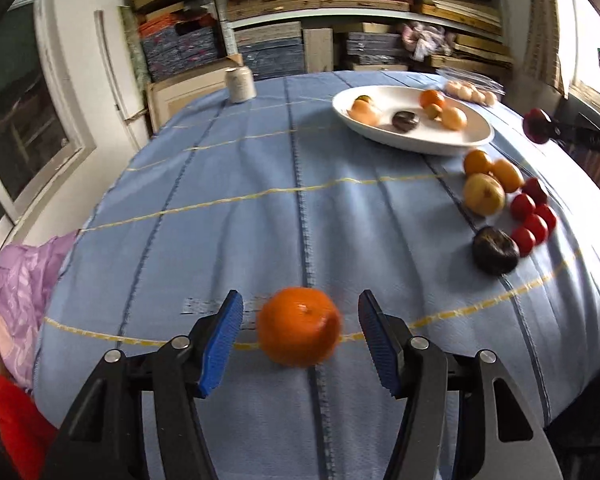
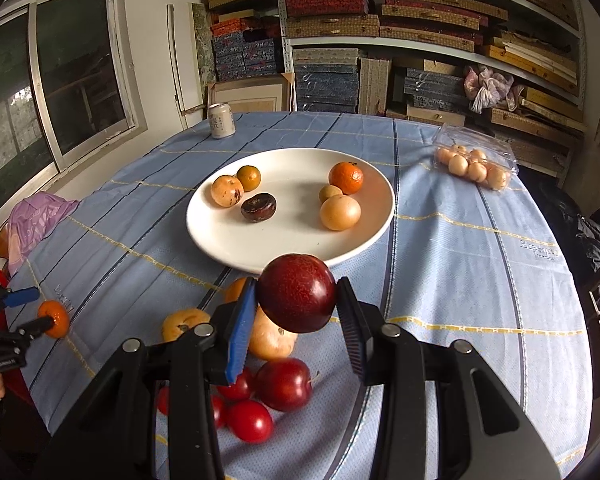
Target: Organize fruits
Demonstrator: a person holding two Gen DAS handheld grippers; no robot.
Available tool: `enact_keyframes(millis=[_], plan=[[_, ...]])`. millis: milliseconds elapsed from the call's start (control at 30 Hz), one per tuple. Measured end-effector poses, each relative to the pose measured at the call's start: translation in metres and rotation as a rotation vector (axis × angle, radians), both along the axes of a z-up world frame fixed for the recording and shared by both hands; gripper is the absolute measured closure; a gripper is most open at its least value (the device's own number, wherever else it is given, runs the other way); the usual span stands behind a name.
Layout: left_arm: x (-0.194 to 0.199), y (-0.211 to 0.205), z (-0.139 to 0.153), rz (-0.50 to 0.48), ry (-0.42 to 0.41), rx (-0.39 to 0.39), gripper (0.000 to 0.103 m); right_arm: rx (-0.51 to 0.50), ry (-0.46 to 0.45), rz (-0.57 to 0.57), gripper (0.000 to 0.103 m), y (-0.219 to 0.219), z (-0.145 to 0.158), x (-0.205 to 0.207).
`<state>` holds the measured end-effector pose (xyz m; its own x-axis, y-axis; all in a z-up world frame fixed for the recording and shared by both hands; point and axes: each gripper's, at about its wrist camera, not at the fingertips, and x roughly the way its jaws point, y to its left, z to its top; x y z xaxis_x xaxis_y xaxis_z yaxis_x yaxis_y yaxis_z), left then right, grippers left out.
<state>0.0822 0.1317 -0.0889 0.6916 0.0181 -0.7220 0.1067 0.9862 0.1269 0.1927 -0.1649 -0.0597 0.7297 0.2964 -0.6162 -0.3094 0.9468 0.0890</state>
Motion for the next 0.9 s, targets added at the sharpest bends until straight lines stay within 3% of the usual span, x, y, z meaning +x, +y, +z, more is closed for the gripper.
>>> enact_keyframes(millis=[100,167,467,900], plan=[[0.004,0.002,-0.008,0.011,0.026,-0.007,0.043,0.004,-0.001,-0.006,0.064,-0.003,0.001,-0.002],[0.008,0.005,-0.014,0.024,0.047,-0.015,0.054,0.004,0.0,-0.007,0.064,-0.003,0.001,-0.002],[0.004,0.001,-0.014,0.039,0.021,-0.004,0.055,0.0,-0.004,0.003,0.064,0.0,0.003,-0.004],[0.017,-0.023,0.035,-0.014,-0.072,-0.078,0.055,0.01,-0.012,-0.01,0.064,-0.01,0.006,0.001]])
